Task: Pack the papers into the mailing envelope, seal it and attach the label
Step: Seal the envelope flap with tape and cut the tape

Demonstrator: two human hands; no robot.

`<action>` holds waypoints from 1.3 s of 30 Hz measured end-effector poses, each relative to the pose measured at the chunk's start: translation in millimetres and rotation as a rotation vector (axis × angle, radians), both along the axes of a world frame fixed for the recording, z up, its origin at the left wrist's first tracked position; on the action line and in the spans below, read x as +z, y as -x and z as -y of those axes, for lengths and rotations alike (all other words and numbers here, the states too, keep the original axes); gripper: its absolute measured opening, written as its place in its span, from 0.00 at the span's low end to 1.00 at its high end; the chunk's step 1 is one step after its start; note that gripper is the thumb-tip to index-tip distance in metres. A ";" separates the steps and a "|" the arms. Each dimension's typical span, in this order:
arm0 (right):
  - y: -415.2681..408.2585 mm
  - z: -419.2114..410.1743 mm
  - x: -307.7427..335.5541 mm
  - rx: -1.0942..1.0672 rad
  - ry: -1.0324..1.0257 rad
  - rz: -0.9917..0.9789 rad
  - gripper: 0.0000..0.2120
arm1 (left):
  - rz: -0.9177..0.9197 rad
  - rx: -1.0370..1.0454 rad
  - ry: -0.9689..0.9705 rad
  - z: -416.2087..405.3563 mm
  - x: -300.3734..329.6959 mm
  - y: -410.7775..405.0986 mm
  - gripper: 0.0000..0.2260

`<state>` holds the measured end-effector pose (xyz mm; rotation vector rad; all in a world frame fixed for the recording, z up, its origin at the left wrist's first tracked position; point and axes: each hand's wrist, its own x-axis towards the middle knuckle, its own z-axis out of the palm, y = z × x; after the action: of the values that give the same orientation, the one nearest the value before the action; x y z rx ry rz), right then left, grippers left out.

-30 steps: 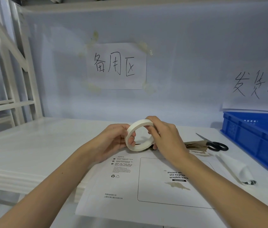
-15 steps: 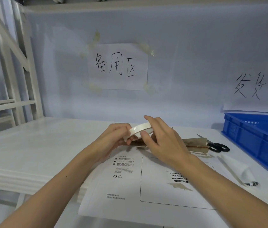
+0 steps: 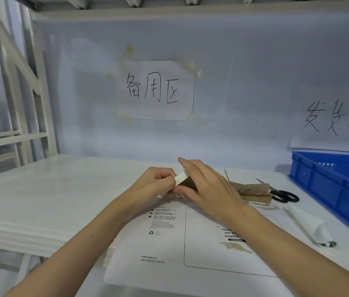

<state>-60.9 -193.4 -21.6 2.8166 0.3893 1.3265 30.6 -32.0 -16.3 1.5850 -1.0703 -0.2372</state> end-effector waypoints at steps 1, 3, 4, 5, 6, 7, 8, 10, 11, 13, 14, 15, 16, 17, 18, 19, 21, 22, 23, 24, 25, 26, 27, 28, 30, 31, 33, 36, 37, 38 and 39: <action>0.1 0.7 -0.2 0.026 -0.026 -0.011 0.29 | -0.019 -0.016 0.024 0.0 0.5 0.9 0.08; 0.7 0.9 0.7 0.087 -0.157 -0.048 0.28 | -0.070 -0.034 0.081 -0.6 2.1 0.7 0.06; 0.3 1.3 1.3 0.113 -0.257 -0.059 0.27 | -0.095 -0.030 0.104 -1.0 2.9 -0.1 0.06; -0.6 2.6 2.3 0.126 -0.362 -0.062 0.26 | -0.124 -0.029 0.125 -1.1 3.5 -1.1 0.06; -2.0 5.2 3.7 0.121 -0.457 -0.069 0.24 | -0.154 -0.035 0.144 -0.8 3.8 -1.7 0.06; -3.1 8.7 5.3 0.100 -0.524 -0.083 0.21 | -0.185 -0.044 0.157 -0.2 4.0 -2.3 0.05; -4.1 12.4 6.0 0.071 -0.557 -0.102 0.19 | -0.216 -0.059 0.168 0.5 4.3 -1.3 0.04; -5.4 17.3 5.2 0.020 -0.555 -0.145 0.12 | -0.272 -0.097 0.168 1.6 3.8 -1.3 0.04; -6.0 18.0 4.5 0.002 -0.554 -0.159 0.09 | -0.287 -0.116 0.157 1.7 3.9 -1.0 0.05; -6.4 17.0 4.5 -0.021 -0.560 -0.154 0.08 | -0.319 -0.144 0.144 1.8 4.1 -1.2 0.06; -6.9 16.6 4.7 -0.033 -0.553 -0.140 0.08 | -0.337 -0.149 0.147 1.5 4.2 -1.3 0.05; -6.7 15.8 5.1 -0.048 -0.533 -0.125 0.09 | -0.349 -0.142 0.152 1.5 3.9 -1.5 0.05; -6.1 15.0 5.2 -0.062 -0.496 -0.109 0.09 | -0.343 -0.127 0.152 1.5 3.5 -2.4 0.04; -5.0 14.2 5.0 -0.076 -0.444 -0.086 0.09 | -0.310 -0.104 0.141 1.7 2.9 -3.6 0.03; -3.7 13.7 4.4 -0.087 -0.383 -0.050 0.10 | -0.259 -0.079 0.123 1.9 2.8 -4.3 0.05; -2.2 13.0 4.1 -0.096 -0.324 -0.003 0.12 | -0.210 -0.057 0.106 1.8 2.8 -4.8 0.08; -1.3 13.2 4.3 -0.121 -0.191 0.085 0.18 | -0.161 -0.029 0.099 1.7 3.1 -4.4 0.09; -1.2 12.7 4.6 -0.135 -0.112 0.123 0.20 | -0.147 -0.020 0.100 1.5 3.4 -3.9 0.07; -1.1 11.9 4.7 -0.149 -0.028 0.160 0.21 | -0.132 -0.012 0.096 1.4 3.5 -4.0 0.06; -1.1 11.5 4.5 -0.152 0.045 0.190 0.20 | -0.117 -0.009 0.086 1.1 3.7 -4.1 0.06; -1.2 10.7 4.4 -0.150 0.097 0.209 0.23 | -0.100 -0.020 0.072 0.9 3.1 -4.6 0.06; -1.5 9.8 4.3 -0.151 0.129 0.209 0.27 | -0.086 -0.044 0.058 0.7 2.0 -4.2 0.06; -1.6 9.1 4.4 -0.158 0.152 0.204 0.31 | -0.077 -0.065 0.045 0.5 0.8 -4.0 0.06; -1.3 8.2 4.8 -0.165 0.181 0.205 0.33 | -0.075 -0.074 0.034 0.1 0.1 -3.8 0.07; 0.4 5.3 5.4 -0.174 0.261 0.215 0.34 | -0.081 -0.075 0.021 -0.4 -1.0 -4.0 0.07; 1.8 3.5 6.0 -0.175 0.297 0.216 0.34 | -0.089 -0.075 0.016 0.0 -1.3 -4.1 0.06; 3.9 0.9 7.2 -0.177 0.320 0.215 0.33 | -0.109 -0.071 0.008 0.7 -0.8 -3.8 0.05; 1.5 1.0 6.4 -0.155 0.232 0.180 0.30 | -0.140 -0.074 0.023 0.7 1.8 -2.2 0.05; -0.3 2.7 5.7 -0.145 0.190 0.175 0.28 | -0.153 -0.080 0.031 0.7 2.4 -2.2 0.05; -1.9 4.7 5.1 -0.139 0.148 0.177 0.25 | -0.166 -0.090 0.037 0.8 2.9 -1.9 0.05; -2.8 6.7 4.2 -0.131 0.101 0.182 0.22 | -0.176 -0.101 0.044 1.0 3.1 -1.9 0.07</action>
<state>-58.1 -200.1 -17.4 2.5647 0.2553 1.4749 32.6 -33.0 -13.2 1.4445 -1.0126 -0.4107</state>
